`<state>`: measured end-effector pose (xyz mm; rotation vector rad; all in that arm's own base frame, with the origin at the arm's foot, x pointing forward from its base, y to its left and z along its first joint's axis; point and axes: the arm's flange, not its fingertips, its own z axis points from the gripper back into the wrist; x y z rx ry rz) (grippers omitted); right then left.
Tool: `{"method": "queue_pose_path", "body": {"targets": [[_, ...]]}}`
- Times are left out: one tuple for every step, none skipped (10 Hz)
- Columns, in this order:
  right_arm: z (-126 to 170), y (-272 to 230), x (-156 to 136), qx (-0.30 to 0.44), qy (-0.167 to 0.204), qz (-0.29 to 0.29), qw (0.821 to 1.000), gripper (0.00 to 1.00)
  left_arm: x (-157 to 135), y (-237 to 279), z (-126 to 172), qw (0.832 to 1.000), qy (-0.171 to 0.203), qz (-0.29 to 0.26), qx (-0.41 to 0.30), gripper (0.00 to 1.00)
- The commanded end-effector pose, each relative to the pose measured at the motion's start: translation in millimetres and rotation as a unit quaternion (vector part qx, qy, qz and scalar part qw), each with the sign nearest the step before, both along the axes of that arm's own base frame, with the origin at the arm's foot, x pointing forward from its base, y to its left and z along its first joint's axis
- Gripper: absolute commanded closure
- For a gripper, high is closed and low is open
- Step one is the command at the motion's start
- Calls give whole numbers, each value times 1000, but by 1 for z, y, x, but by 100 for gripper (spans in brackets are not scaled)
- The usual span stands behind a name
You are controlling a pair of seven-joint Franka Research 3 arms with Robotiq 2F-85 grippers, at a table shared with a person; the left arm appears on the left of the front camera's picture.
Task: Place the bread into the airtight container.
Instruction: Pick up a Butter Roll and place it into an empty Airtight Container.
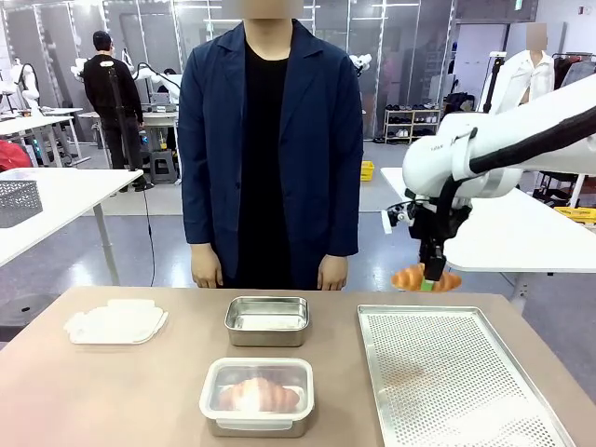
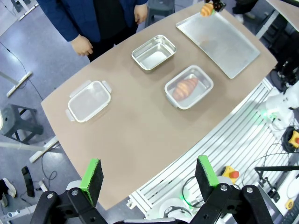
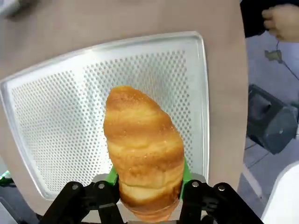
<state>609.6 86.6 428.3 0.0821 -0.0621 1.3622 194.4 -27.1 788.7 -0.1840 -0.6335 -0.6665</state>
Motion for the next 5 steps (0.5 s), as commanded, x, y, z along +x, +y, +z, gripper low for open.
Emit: {"method": "queue_pose_path", "body": {"targets": [[4,38,6,11,9,-25,1000,49,0,1,2,1000,-2,-6,4,0],[10,60,6,7,6,-28,1000,49,0,1,2,1000,-2,-6,4,0],[16,86,5,9,6,-41,999,49,0,1,2,1000,-2,-6,4,0],[19,113,2,11,16,-48,999,49,0,1,2,1000,-2,-6,4,0],[19,140,-1,-5,14,-57,998,49,0,1,2,1000,-2,-6,4,0]]}}
